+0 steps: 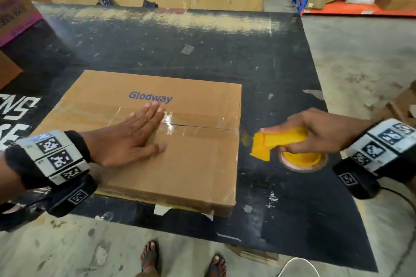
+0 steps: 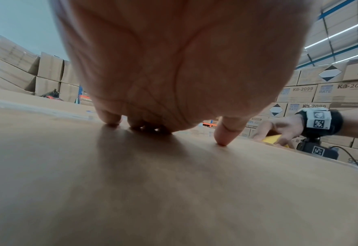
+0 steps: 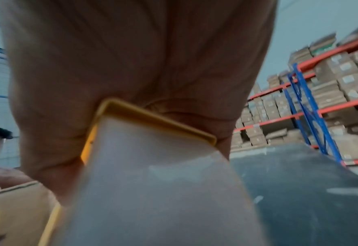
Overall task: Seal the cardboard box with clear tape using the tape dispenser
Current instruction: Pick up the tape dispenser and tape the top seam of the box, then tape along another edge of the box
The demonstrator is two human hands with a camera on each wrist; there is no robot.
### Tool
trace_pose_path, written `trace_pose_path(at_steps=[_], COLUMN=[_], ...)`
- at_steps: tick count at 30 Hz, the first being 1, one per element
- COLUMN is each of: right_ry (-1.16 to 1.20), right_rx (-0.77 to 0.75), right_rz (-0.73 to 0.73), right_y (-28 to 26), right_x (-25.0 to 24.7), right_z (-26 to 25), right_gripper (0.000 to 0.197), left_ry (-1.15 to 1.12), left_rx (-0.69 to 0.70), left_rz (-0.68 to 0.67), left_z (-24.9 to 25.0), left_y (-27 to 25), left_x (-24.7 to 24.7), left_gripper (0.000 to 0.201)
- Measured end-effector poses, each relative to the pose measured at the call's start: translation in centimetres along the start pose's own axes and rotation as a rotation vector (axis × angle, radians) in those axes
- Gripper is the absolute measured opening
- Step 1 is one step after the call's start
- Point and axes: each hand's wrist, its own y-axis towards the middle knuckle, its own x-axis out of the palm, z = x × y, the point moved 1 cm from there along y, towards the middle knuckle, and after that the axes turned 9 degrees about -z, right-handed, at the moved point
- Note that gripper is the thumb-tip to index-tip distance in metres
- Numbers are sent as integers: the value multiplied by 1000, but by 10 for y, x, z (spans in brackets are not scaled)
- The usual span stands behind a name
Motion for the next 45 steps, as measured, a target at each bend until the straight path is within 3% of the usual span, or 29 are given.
trace_pose_path(at_steps=[3,7,8,10,13,15,18,20,24,27,31,35,41,45], right_ry=[-90,94,154,263,463,586,758,832,885,883,764,642,471,401], right_rx=[99,167,169,146,126,112,44,20,2,31,141,256,472,624], right_rz=[-135,-9,36,130,281,377,583,721,973,1153,1332,1410,1352,1350], right_y=[22,3,-5,-21,-43,-55,-71,-79,-82,-75,-64,-52,-34,-34], right_x=[34,56,56,57,67,76,86,97,119,125,120,106,82,87], right_z=[7,28,27,21,10,0,-30,-48,-79,-107,-145,-185,-257,-304], right_gripper=[27,52,53,55,56,57,60,61,69,72,71,73,79,81], left_ry=[-20,18,57,108,117,229,433,391,-165,-637,-840,-903,-642,-557], left_rx=[-12,-15,12,143,478,623,566,549,625,601,637,719,823,823], left_rz=[7,68,133,335,476,445,266,204,239,65,-92,-25,58,219], left_z=[3,1,6,27,79,113,140,148,155,164,163,144,111,77], left_y=[-4,-8,-9,-7,7,23,47,53,53,49,39,28,12,23], left_x=[-2,-11,-17,-34,-60,-69,-72,-77,-98,-111,-122,-135,-171,-221], left_gripper=[123,127,121,88,55,49,49,51,52,36,36,40,39,34])
